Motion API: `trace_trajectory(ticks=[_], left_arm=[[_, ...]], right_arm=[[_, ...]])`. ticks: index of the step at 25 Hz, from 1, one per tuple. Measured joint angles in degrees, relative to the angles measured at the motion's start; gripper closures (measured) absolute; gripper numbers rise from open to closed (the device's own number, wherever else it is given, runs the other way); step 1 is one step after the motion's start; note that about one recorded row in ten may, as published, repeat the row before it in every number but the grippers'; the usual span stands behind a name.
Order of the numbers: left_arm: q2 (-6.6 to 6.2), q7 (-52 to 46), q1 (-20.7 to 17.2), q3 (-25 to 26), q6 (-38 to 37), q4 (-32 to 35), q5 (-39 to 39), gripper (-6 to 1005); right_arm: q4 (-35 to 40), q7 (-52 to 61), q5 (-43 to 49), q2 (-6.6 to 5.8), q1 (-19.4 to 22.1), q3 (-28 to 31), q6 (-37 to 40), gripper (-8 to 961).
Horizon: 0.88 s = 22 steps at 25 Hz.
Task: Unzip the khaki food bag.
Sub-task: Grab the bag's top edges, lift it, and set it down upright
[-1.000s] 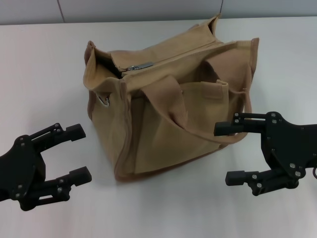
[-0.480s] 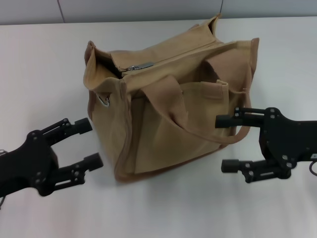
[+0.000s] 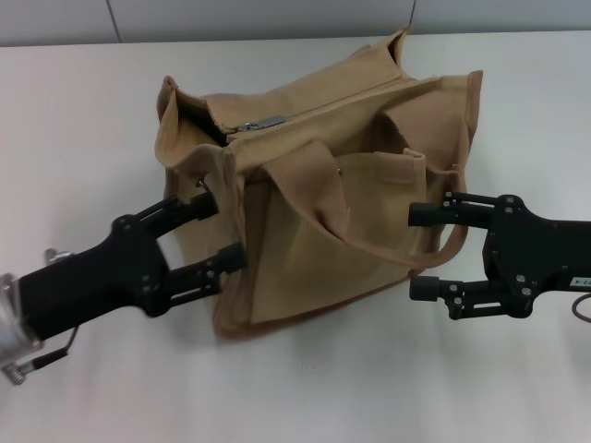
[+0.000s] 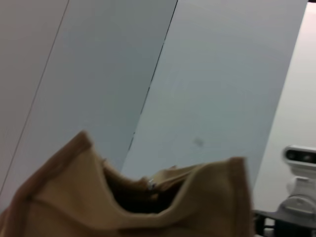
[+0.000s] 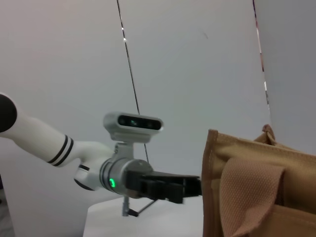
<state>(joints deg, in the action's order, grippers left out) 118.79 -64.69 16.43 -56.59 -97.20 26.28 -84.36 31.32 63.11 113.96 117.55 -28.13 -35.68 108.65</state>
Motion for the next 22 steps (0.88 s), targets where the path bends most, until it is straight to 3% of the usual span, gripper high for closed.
trace_trajectory(ticks=[12, 22], left_arm=[[0.20, 0.0, 6.4, 0.1, 5.0, -6.5, 0.1, 164], [0.08, -3.2, 6.8, 0.5, 2.2, -7.0, 2.8, 167]], right_arm=[[-0.1, -0.3, -0.1, -0.04, 0.1, 0.0, -0.1, 124], [-0.1, -0.3, -0.1, -0.04, 0.2, 0.4, -0.5, 124]])
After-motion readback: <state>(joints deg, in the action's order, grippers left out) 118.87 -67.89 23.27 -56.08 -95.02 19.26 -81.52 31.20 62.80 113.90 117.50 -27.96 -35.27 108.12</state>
